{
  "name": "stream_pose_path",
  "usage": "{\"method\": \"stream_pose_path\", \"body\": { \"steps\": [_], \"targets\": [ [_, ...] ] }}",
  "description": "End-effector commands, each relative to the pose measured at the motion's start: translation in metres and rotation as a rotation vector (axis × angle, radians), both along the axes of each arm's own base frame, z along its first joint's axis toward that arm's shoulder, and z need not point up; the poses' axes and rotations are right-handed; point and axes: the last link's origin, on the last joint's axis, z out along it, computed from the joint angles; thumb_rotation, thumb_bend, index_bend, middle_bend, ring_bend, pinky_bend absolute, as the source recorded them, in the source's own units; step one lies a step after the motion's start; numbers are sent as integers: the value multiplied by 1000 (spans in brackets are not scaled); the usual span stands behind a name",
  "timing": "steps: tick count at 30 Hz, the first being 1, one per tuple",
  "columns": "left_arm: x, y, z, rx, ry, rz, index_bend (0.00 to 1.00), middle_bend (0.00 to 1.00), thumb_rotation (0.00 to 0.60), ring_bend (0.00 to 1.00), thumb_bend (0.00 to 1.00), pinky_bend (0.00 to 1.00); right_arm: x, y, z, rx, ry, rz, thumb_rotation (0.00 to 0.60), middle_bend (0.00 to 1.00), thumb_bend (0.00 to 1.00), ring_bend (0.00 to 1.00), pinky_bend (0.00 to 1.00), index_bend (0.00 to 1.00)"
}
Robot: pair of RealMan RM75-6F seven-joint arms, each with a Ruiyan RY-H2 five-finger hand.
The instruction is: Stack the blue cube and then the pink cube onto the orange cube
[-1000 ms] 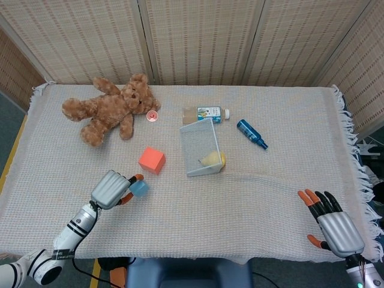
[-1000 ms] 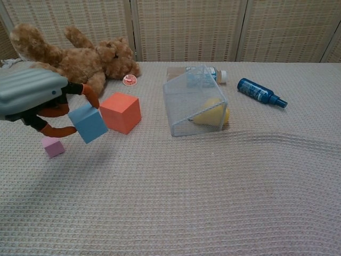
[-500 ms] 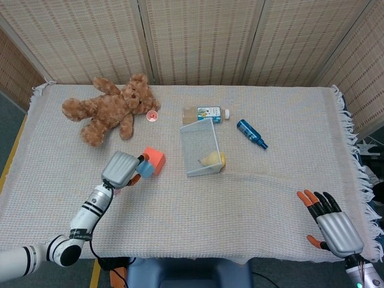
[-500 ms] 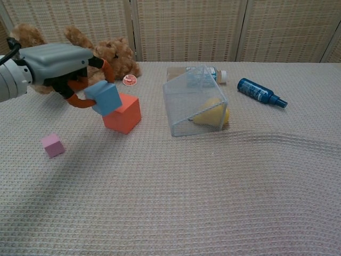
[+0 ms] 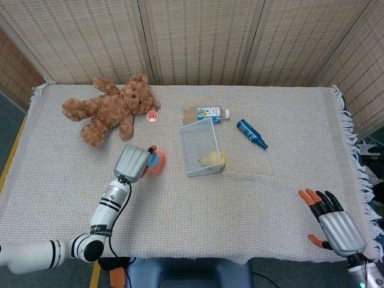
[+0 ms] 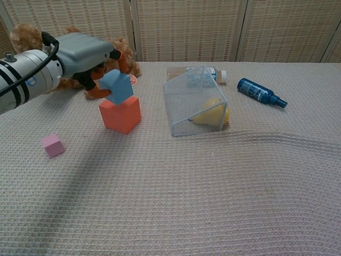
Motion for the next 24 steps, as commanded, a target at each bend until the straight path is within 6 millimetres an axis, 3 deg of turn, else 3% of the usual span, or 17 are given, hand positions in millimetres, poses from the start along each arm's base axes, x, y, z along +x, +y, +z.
{"method": "stream_pose_path", "body": {
  "steps": [1,24],
  "targets": [
    [2,4,-4,16,19,20,810,1000,600,1000,343,1000,0,0,1,-2,-3,-1,600,0,85,0,0,0],
    [22,12,-24,17,49,66,819,1000,600,1000,369,1000,-1,-1,6,-9,-18,-4,600,0,85,0,0,0]
  ]
}}
